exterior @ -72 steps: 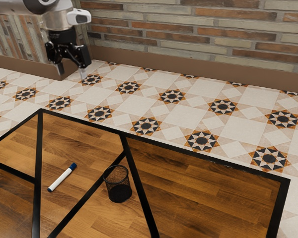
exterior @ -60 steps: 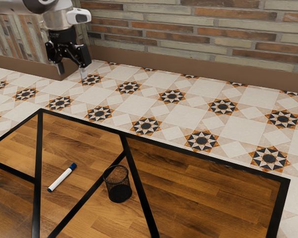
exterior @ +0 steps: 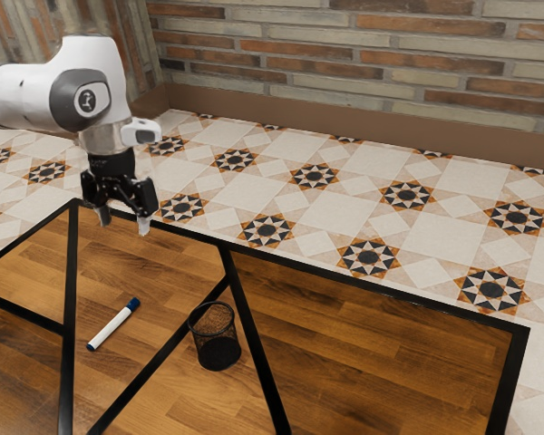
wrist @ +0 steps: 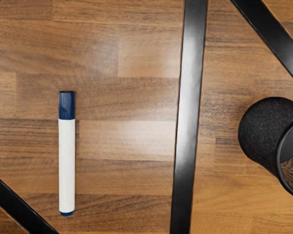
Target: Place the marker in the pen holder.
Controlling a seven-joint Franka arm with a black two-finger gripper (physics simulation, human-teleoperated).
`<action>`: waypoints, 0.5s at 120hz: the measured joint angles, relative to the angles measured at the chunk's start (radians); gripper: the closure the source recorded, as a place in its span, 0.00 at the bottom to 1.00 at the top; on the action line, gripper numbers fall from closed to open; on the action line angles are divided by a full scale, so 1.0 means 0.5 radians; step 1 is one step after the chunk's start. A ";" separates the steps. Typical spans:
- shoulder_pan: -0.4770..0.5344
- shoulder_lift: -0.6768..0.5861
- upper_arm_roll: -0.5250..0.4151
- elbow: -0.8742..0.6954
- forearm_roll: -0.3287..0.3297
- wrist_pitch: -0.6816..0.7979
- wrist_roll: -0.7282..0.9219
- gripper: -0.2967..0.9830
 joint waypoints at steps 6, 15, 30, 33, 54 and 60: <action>0.009 0.012 0.009 -0.147 0.000 0.135 -0.002 0.23; 0.023 0.070 0.026 -0.274 0.000 0.299 -0.005 0.23; 0.033 0.070 0.042 -0.485 0.002 0.556 0.028 0.23; 0.032 0.049 0.044 -0.536 0.003 0.607 0.043 0.23; 0.017 0.002 0.070 -0.819 0.018 0.926 0.160 0.23; 0.005 -0.022 0.084 -0.893 0.035 1.004 0.194 0.23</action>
